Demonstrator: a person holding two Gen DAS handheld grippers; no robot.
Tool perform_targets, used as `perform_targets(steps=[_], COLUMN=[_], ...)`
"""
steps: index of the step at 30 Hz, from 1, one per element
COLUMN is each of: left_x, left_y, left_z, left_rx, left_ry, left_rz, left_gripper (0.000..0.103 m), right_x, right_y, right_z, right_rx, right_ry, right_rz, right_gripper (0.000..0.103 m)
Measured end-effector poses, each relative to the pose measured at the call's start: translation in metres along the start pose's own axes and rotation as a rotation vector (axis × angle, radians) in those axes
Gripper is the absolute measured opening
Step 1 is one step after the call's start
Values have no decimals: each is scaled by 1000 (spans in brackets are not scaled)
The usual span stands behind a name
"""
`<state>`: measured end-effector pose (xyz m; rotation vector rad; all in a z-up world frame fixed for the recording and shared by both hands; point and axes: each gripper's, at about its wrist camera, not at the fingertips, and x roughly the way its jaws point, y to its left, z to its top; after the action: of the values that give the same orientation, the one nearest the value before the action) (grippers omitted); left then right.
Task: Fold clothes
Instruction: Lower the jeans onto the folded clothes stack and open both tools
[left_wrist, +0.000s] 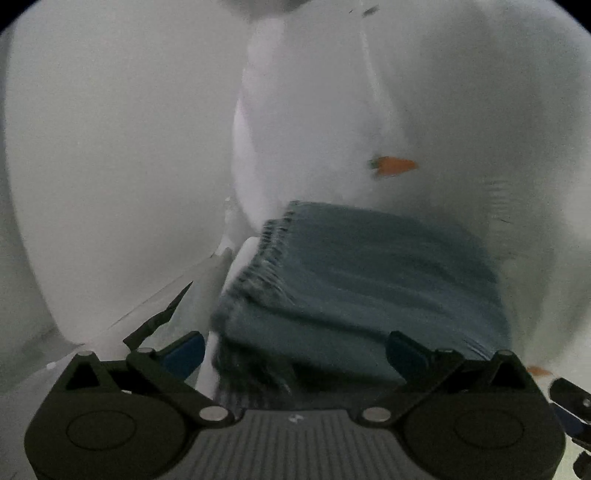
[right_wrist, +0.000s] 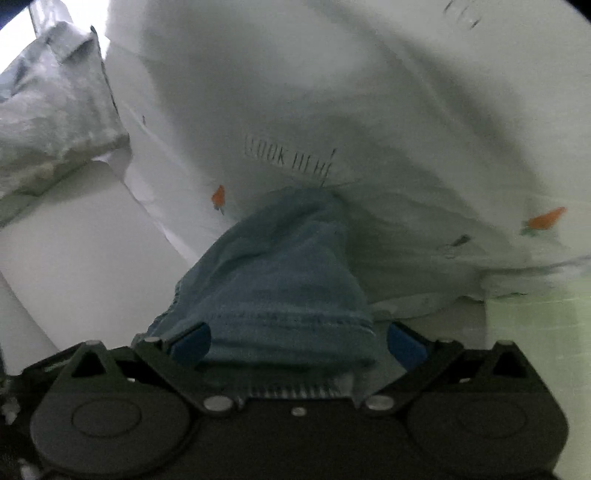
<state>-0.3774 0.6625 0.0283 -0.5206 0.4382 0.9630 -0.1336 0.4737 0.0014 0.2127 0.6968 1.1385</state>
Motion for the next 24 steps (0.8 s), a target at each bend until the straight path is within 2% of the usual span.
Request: perform_targets(steps=[5,13,19,24], left_x=[-77,-151,-194,-213], left_y=[-37,-65,-86,-101], left_z=[-46,-127,-180,-210], left_rx=[101,-17,-14,-24], left_ry=[-59,15,24,65], left_rz=[39,27,91,105], left_gripper=[103,103,103,103], right_x=[-66,-150,-201,-230], right_y=[6,2,-9,-22], right_z=[-29,-70,-97,-117], right_rx=[-115,-265,-345,-395], right_ry=[-13,46,92,130], right_rz=[-62,-84,-90,-116], right_gripper=[103,103,103,103])
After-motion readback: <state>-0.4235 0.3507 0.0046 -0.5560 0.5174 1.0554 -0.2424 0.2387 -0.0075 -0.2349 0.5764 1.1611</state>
